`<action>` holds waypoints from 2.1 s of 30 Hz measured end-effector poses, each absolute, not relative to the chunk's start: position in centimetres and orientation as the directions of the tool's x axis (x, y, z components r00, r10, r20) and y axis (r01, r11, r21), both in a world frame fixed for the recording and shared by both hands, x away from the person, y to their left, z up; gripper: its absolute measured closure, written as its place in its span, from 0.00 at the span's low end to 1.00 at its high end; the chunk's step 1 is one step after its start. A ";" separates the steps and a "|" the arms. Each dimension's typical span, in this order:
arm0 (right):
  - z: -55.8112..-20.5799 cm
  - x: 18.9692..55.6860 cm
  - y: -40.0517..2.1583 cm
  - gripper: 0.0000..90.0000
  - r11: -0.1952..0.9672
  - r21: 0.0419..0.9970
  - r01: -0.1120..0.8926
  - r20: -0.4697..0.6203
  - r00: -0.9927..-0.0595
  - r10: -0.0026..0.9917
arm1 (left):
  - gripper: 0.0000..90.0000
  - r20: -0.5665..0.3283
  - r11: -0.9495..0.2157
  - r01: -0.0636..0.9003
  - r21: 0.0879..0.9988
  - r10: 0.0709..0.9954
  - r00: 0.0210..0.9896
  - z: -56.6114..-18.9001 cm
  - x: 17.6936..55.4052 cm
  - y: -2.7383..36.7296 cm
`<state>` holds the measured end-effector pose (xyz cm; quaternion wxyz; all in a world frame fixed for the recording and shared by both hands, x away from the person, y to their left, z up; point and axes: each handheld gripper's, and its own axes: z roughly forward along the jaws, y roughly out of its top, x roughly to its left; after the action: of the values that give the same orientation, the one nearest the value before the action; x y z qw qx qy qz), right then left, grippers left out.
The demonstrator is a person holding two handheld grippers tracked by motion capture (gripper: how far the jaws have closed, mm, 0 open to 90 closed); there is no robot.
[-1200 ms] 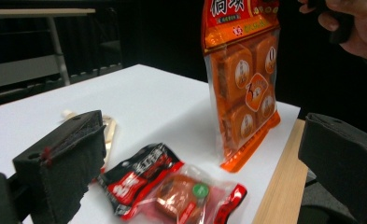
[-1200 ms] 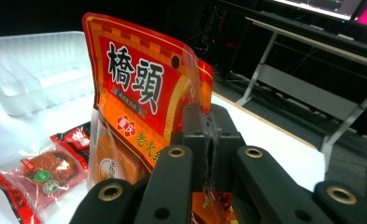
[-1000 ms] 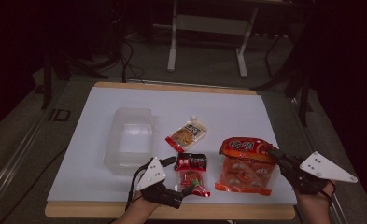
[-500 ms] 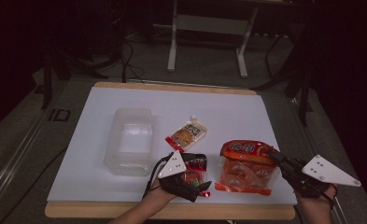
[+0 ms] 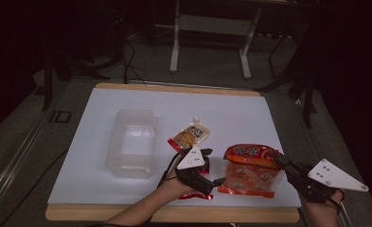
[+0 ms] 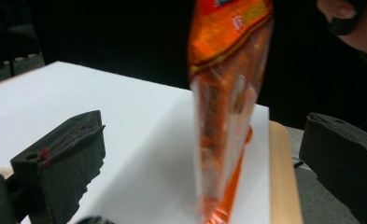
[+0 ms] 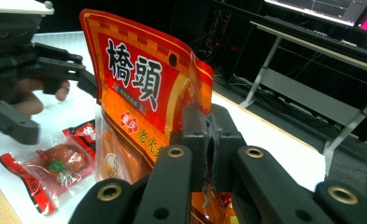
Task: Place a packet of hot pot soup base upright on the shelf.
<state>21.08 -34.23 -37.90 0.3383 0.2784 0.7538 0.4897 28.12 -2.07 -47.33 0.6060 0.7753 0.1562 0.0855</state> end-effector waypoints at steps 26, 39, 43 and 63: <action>-38.0 20.7 -34.6 0.97 0.356 0.930 0.088 -0.225 -0.629 0.744 | 0.54 -0.088 -0.232 0.117 0.966 0.133 0.987 -48.4 30.4 -7.7; -38.3 20.9 -35.2 0.96 0.342 0.934 0.107 -0.205 -0.622 0.755 | 0.79 -0.031 -0.232 0.056 0.971 0.107 0.994 -48.9 30.9 -8.7; -38.2 20.9 -35.2 0.96 0.343 0.933 0.109 -0.211 -0.608 0.765 | 0.79 -0.031 -0.229 0.052 0.972 0.098 0.995 -48.5 31.0 -8.8; -33.2 20.7 -34.1 0.80 0.289 0.957 0.005 -0.231 -0.591 0.773 | 0.79 -0.005 -0.177 0.032 0.984 0.148 0.989 -42.6 30.3 -6.2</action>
<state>20.70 -34.14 -33.20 0.3616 0.2711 0.7168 0.5310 30.30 -6.17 -42.61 0.6387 0.7658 0.0588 0.0457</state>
